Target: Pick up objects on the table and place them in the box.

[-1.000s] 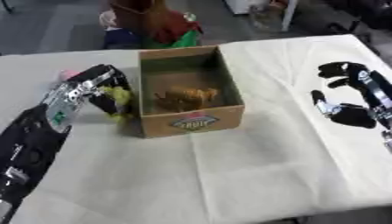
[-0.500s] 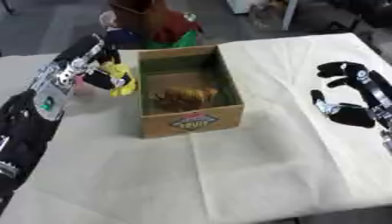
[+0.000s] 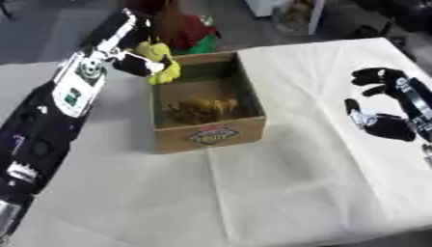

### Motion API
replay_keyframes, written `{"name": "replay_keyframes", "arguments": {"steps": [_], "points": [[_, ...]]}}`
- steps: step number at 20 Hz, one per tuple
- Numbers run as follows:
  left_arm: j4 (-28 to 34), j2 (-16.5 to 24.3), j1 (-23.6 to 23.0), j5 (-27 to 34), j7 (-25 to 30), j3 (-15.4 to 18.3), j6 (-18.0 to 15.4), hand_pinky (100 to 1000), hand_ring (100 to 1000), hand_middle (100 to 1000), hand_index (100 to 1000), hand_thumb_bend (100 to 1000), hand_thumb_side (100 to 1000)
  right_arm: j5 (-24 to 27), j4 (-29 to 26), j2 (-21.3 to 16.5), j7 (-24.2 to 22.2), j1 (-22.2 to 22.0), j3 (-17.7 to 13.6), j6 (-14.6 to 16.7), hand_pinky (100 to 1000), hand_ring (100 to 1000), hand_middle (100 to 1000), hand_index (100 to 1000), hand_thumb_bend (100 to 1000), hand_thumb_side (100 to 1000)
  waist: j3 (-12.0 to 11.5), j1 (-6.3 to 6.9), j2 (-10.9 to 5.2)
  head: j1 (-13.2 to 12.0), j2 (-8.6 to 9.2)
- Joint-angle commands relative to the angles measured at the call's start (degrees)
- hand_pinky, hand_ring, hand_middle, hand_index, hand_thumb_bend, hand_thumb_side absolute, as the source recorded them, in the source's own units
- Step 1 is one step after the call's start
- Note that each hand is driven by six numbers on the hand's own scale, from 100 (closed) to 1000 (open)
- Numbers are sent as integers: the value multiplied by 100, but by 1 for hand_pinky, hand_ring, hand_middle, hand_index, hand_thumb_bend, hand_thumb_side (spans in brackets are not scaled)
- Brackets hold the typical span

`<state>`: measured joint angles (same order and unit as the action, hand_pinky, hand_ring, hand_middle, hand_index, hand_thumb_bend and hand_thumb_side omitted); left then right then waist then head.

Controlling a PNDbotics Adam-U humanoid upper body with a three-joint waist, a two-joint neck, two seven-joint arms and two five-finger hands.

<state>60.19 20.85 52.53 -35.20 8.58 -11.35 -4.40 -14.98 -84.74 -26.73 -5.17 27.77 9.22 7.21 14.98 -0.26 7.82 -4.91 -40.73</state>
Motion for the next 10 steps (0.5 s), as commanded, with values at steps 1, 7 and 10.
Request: {"name": "replay_keyframes", "arguments": {"steps": [1, 7, 10], "points": [[-221, -200, 144, -137, -61, -4, -124, 622, 485, 411, 557, 512, 100, 30, -45, -40, -29, 124, -16, 22, 712, 796, 690, 808, 181, 100, 37, -32, -92, -61, 39], [-350, -280, 69, -341, -248, -12, -361, 788, 800, 813, 881, 777, 100, 33, -31, -34, -23, 107, -31, 24, 712, 795, 688, 808, 176, 100, 40, -32, -79, -40, 43], [-33, -36, 22, -97, -404, 54, -395, 804, 810, 831, 882, 849, 172, 30, -25, -61, -7, 78, -51, 22, 712, 795, 688, 808, 174, 100, -18, -16, -78, 22, 40]]}}
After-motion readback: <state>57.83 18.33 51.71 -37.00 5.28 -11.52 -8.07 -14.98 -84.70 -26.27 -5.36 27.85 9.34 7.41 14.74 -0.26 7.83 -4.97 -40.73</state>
